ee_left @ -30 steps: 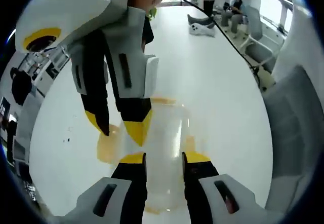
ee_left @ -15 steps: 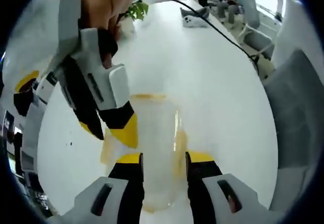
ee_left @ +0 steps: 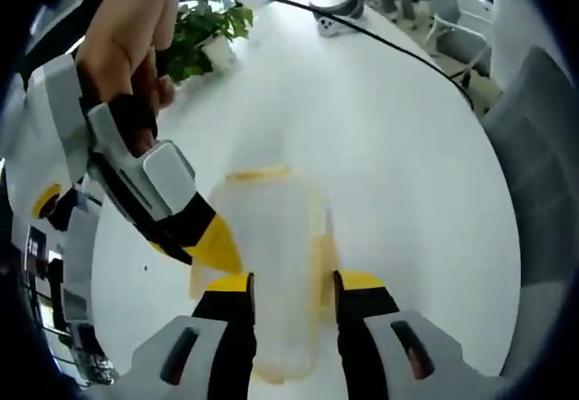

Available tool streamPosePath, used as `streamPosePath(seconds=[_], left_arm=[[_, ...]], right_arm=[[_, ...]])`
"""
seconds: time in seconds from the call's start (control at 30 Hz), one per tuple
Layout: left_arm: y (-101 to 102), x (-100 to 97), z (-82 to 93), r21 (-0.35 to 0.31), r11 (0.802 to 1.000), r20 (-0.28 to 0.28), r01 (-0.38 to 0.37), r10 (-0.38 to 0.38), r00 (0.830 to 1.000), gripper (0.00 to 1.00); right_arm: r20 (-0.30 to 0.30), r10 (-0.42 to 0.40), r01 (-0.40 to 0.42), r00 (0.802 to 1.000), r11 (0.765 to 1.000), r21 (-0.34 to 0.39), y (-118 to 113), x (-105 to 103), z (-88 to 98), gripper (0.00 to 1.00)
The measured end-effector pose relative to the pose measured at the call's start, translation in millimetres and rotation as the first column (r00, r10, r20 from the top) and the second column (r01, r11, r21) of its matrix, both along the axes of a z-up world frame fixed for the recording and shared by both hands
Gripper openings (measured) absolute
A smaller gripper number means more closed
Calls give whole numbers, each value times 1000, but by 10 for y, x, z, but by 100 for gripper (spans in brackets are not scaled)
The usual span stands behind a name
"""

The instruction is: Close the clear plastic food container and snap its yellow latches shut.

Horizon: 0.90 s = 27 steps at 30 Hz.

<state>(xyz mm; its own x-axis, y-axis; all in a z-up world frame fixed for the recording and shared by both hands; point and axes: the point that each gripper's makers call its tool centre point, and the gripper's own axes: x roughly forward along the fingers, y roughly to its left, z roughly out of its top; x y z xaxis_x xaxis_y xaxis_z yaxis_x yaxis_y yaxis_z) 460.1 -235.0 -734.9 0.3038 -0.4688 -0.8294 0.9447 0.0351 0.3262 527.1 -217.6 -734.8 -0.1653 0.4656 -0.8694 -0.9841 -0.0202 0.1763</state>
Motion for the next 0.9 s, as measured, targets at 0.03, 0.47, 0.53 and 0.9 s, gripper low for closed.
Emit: streamPosePath(seconds=[0.03, 0.47, 0.53, 0.9], left_arm=[[0, -1, -2, 0, 1000, 3, 4, -4, 1000, 32], [-6, 19, -37, 27, 1000, 32, -6, 5, 999, 28], [-4, 40, -36, 23, 999, 13, -37, 36, 999, 27], [0, 43, -48, 18, 999, 37, -28, 27, 999, 25]], right_arm=[[-9, 3, -3, 1000, 1000, -8, 5, -4, -5, 33], [-101, 47, -54, 994, 996, -68, 19, -15, -58, 30], [-118, 45, -57, 992, 994, -98, 18, -30, -64, 29], [-170, 56, -75, 984, 991, -110, -37, -39, -131, 29]])
